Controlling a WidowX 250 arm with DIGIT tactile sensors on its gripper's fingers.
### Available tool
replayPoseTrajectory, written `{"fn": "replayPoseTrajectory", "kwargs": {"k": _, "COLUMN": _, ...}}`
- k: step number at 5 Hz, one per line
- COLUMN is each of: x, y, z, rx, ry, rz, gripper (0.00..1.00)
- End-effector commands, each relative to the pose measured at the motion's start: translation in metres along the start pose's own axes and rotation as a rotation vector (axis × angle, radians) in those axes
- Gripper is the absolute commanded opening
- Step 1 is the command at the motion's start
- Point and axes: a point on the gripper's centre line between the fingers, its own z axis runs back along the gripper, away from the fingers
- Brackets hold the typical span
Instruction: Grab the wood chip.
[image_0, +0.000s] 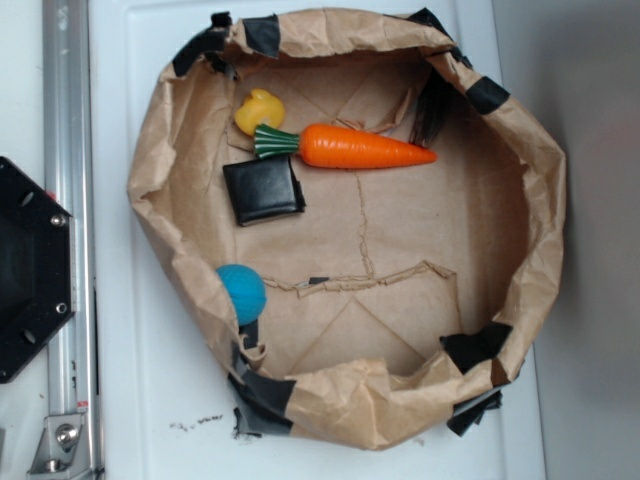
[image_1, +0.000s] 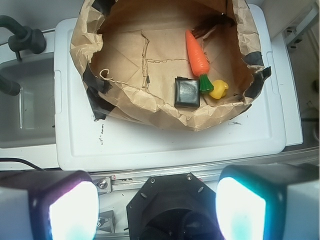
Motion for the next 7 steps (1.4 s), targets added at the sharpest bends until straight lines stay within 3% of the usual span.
{"fn": "replayPoseTrajectory", "kwargs": {"k": 1, "x": 0.000, "y": 0.000, "z": 0.000, "rx": 0.000, "ry": 0.000, "rz": 0.000, "gripper": 1.00}}
{"fn": "replayPoseTrajectory", "kwargs": {"k": 2, "x": 0.047, "y": 0.030, "z": -0.043, "rx": 0.070, "ry": 0.028, "rz": 0.184, "gripper": 1.00}}
{"fn": "replayPoseTrajectory", "kwargs": {"k": 3, "x": 0.088, "y": 0.042, "z": -0.081, "rx": 0.078, "ry": 0.005, "rz": 0.358, "gripper": 1.00}}
{"fn": "replayPoseTrajectory", "kwargs": {"k": 4, "x": 0.131, "y": 0.049, "z": -0.122, "rx": 0.094, "ry": -0.125, "rz": 0.605, "gripper": 1.00}}
{"fn": "replayPoseTrajectory", "kwargs": {"k": 5, "x": 0.175, "y": 0.049, "z": -0.158, "rx": 0.098, "ry": -0.102, "rz": 0.664, "gripper": 1.00}}
{"fn": "replayPoseTrajectory", "kwargs": {"k": 7, "x": 0.175, "y": 0.049, "z": -0.158, "rx": 0.098, "ry": -0.102, "rz": 0.664, "gripper": 1.00}}
